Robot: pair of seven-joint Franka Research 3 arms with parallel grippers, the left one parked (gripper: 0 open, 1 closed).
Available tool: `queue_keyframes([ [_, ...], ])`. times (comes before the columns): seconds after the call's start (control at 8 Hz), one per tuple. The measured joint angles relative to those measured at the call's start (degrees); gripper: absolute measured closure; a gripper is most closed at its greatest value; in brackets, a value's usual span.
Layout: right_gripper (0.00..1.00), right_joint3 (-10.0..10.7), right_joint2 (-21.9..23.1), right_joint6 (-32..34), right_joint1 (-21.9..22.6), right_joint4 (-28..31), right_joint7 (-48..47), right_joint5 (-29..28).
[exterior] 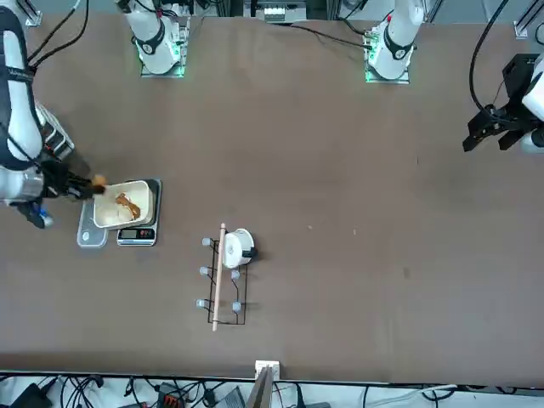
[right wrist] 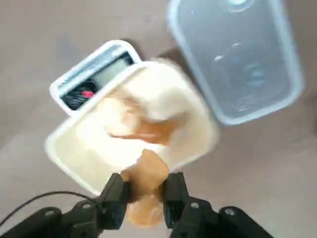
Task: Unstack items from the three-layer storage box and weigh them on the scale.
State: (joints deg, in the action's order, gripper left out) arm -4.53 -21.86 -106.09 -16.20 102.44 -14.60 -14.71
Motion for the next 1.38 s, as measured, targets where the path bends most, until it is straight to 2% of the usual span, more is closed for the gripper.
queue_keyframes([
  [0.12,0.57,0.0,-0.5,-2.3,1.7,-0.1,-4.2,-1.2],
  [0.38,0.25,0.1,-1.5,-4.1,2.9,-0.2,-6.4,-1.4],
  [0.5,0.04,0.7,-1.5,-3.4,2.8,-0.3,-5.1,-0.8],
  [0.62,0.01,1.3,-1.5,-1.7,2.5,-0.5,-2.4,1.0],
  [0.88,0.12,1.7,-1.5,3.4,0.2,-1.1,9.2,6.8],
  [1.25,0.78,1.8,-2.5,6.1,-3.3,-1.1,37.5,17.6],
  [1.38,0.96,1.8,-3.4,5.6,-3.5,-1.1,43.3,20.9],
])
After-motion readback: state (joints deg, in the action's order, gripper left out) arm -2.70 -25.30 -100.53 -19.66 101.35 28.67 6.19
